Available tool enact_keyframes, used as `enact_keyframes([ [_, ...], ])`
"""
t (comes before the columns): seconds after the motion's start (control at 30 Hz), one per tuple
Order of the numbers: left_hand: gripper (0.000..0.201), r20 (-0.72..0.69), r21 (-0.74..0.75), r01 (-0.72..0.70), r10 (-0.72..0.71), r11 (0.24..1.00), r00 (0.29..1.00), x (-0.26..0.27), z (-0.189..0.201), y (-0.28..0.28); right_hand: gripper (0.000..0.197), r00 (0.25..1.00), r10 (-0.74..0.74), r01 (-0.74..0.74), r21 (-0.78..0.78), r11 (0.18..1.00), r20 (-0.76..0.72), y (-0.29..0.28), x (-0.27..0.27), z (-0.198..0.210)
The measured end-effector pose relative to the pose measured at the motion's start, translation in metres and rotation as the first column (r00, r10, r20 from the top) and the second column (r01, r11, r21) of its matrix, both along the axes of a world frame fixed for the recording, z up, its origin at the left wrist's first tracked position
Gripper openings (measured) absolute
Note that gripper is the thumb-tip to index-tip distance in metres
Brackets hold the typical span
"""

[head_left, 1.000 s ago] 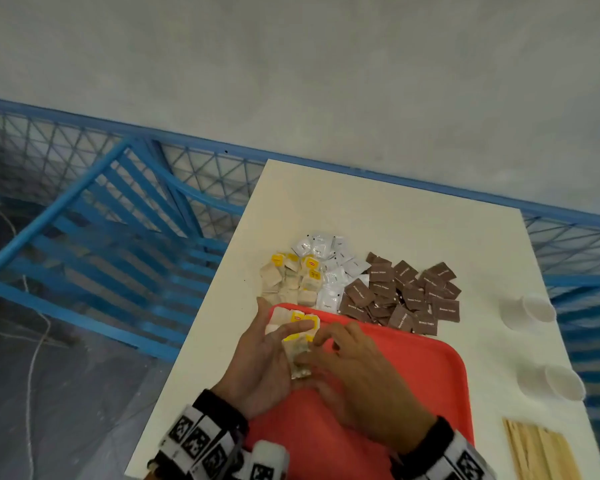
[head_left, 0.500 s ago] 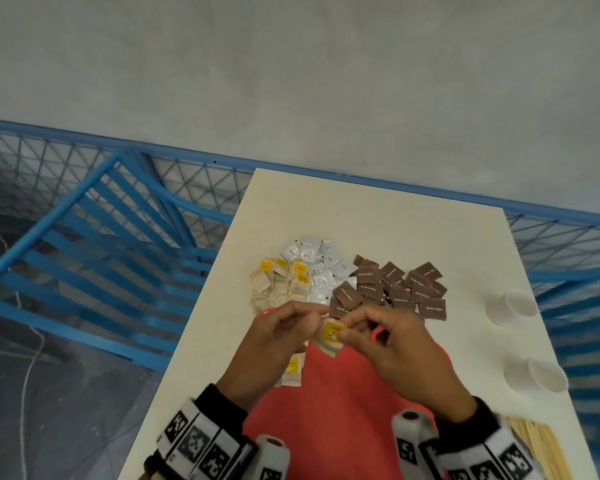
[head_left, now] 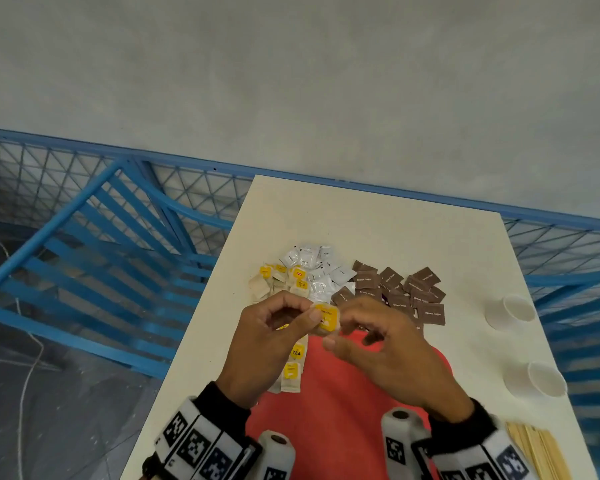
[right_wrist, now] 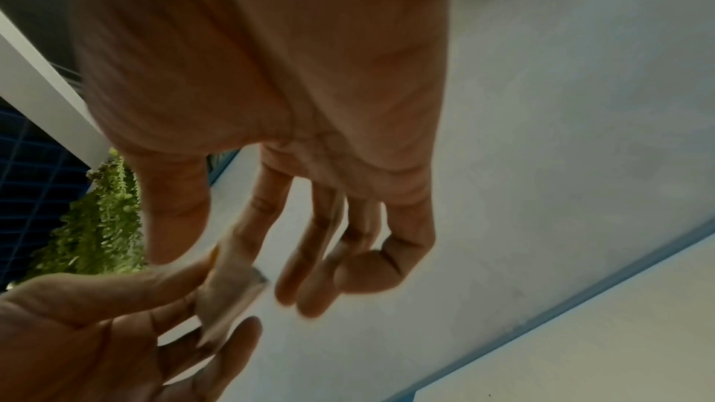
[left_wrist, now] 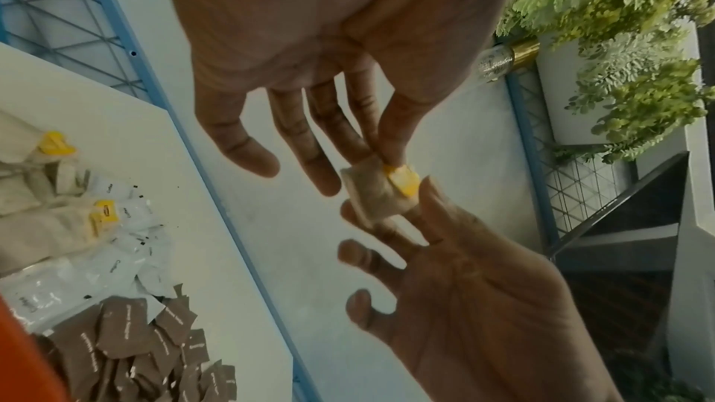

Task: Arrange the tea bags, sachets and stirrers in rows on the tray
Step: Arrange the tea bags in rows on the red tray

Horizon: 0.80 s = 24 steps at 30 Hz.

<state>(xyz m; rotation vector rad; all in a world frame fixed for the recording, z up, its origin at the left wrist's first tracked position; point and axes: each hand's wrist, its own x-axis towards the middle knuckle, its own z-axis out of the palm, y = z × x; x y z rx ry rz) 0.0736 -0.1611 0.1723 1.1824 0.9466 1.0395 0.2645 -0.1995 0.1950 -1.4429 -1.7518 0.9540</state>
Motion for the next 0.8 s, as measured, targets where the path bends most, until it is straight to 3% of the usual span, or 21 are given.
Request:
enact_keyframes([
  [0.17,0.016,0.0,-0.002,0.032,-0.032,0.999,0.999,-0.005,0.006,0.002,0.028,0.992,-0.102,0.103,0.009,0.995,-0.07,0.005,-0.003,0.006],
  [0.33,0.018,-0.005,0.005,0.082,-0.082,0.997,0.997,-0.012,0.007,0.005,0.008,0.974,-0.108,0.112,0.009,0.994,-0.197,0.013,-0.016,0.014],
  [0.47,0.015,-0.063,0.017,0.126,-0.125,0.992,0.99,-0.018,0.002,0.007,0.007,0.958,-0.145,0.145,-0.02,0.989,-0.248,0.019,-0.023,0.016],
  [0.67,0.009,-0.225,0.038,0.144,-0.132,0.989,0.966,-0.04,-0.019,0.009,0.003,0.998,-0.026,0.024,0.041,0.999,0.049,0.031,-0.034,0.0],
  [0.8,0.012,-0.493,-0.023,0.069,-0.071,0.997,0.867,-0.074,-0.075,-0.004,0.006,0.957,0.082,-0.07,-0.051,0.996,0.279,0.032,-0.054,-0.054],
])
